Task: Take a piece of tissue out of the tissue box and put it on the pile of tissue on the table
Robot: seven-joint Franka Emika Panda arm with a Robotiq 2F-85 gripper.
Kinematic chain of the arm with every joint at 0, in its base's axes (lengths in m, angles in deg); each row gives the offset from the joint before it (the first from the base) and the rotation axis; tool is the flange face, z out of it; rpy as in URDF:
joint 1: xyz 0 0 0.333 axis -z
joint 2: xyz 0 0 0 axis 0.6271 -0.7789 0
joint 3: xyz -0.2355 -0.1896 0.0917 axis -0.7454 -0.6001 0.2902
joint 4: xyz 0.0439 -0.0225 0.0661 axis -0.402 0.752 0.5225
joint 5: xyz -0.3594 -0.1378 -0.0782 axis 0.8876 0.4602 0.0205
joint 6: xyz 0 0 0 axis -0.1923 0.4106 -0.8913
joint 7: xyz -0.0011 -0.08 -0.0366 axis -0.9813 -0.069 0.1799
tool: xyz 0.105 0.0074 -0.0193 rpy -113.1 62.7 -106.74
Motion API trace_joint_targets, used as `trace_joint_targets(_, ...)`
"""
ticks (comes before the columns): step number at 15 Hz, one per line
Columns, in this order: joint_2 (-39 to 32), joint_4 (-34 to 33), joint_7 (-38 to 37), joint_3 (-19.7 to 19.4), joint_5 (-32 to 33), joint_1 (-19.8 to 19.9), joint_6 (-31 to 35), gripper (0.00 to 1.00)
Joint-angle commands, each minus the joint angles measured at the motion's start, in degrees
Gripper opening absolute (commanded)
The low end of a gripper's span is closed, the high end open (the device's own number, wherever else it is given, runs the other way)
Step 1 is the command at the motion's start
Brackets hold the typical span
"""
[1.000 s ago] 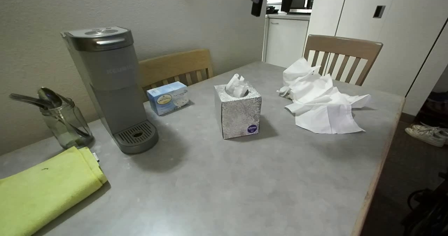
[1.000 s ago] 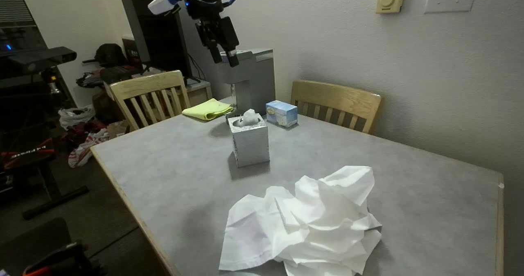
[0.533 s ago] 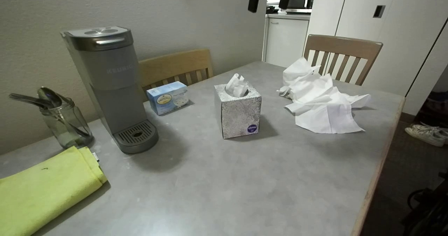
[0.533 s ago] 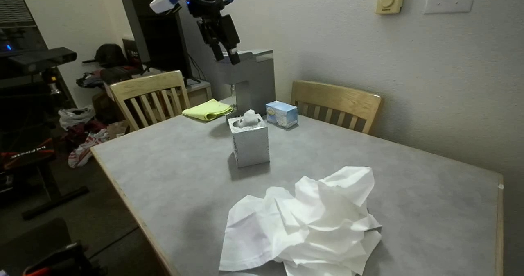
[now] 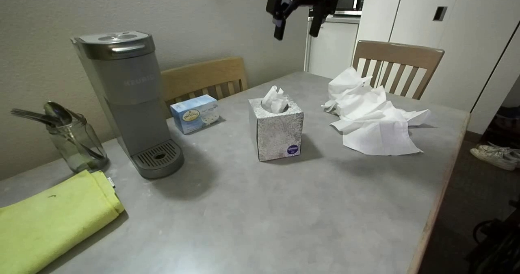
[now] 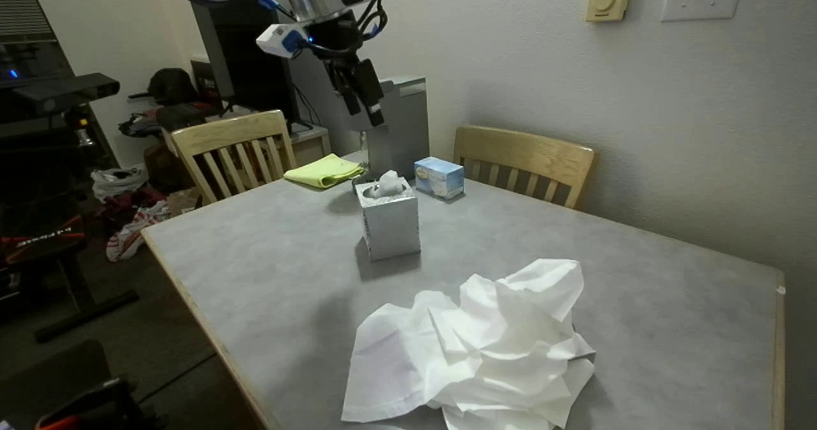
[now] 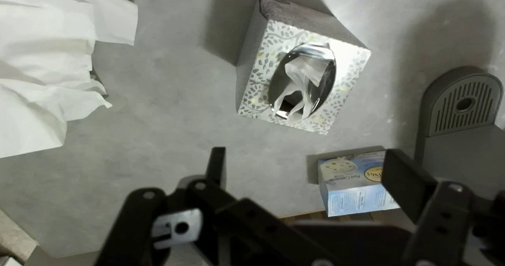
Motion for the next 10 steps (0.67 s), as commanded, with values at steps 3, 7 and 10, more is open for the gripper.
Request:
trace_joint_targets(3, -8.37, -5.55, 3.55, -0.67, -3.11, -1.29, 1.3, 1.0)
trace_joint_targets(7, -13.51, -10.2, 4.94, -1.45, -2.99, -1.43, -0.37, 1.0)
trace_joint_targets(10, -16.03, -12.73, 5.49, -1.96, -3.48, -1.3, -0.75, 1.0)
